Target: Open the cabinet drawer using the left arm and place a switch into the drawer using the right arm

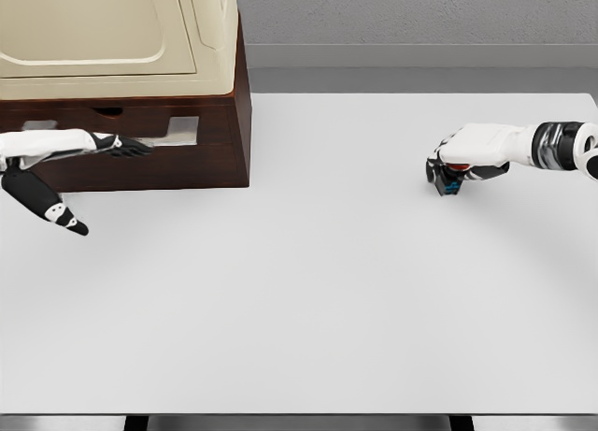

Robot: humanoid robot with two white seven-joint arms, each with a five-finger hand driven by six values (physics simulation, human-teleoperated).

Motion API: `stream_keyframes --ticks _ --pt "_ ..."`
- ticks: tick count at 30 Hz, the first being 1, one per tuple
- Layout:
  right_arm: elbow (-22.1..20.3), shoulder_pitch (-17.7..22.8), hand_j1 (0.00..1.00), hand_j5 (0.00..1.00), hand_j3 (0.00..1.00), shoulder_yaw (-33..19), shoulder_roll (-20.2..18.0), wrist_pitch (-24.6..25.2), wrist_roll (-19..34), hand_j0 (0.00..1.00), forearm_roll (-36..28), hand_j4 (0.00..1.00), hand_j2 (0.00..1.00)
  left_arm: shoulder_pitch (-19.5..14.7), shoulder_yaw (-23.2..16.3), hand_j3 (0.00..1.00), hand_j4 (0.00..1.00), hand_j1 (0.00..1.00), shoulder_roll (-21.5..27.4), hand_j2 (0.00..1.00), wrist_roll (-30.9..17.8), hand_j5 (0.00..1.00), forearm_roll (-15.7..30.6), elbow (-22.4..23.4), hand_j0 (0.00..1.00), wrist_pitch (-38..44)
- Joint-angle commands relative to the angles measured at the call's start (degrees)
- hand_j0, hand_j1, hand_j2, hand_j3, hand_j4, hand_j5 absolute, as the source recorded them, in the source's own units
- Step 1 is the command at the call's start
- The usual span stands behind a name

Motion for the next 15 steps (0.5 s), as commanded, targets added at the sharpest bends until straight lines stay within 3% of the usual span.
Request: stream_keyframes --ticks 1,15 --pt "-0.1 0.0 0.57 0.57 0.57 0.0 0.0 0.1 0.0 0.57 -0.2 0.57 0.57 0.0 4.7 1.00 1.00 1.00 0.1 1.00 0.0 1.00 0.1 0.1 1.00 0.2" --pt "-1.8 -0.6 0.56 0.56 0.56 0.0 0.0 -0.4 0.0 0.56 -0.3 0.56 0.56 0.0 6.7 1.00 1.00 1.00 -0.4 1.00 0.0 1.00 0.1 0.0 1.00 3.0"
